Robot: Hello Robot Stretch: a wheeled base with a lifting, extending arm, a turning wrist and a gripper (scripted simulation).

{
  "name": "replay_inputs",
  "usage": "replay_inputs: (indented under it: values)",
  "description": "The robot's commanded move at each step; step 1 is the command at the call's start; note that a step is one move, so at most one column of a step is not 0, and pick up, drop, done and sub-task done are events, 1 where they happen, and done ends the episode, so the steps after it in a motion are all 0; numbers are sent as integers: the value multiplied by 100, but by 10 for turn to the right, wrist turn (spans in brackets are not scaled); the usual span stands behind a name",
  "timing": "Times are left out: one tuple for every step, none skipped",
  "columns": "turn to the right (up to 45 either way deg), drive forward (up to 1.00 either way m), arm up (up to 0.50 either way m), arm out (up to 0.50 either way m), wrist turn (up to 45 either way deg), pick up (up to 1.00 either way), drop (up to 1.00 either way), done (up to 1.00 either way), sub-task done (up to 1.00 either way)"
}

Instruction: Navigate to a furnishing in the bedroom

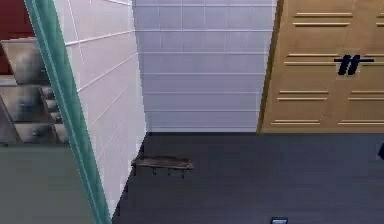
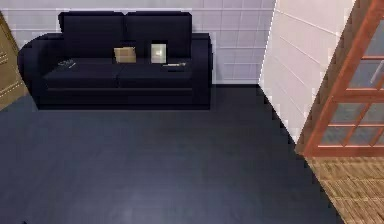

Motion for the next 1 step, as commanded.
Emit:
replay_inputs:
  values:
    - [450, 0, 0, 0, 0, 0, 0, 0, 0]
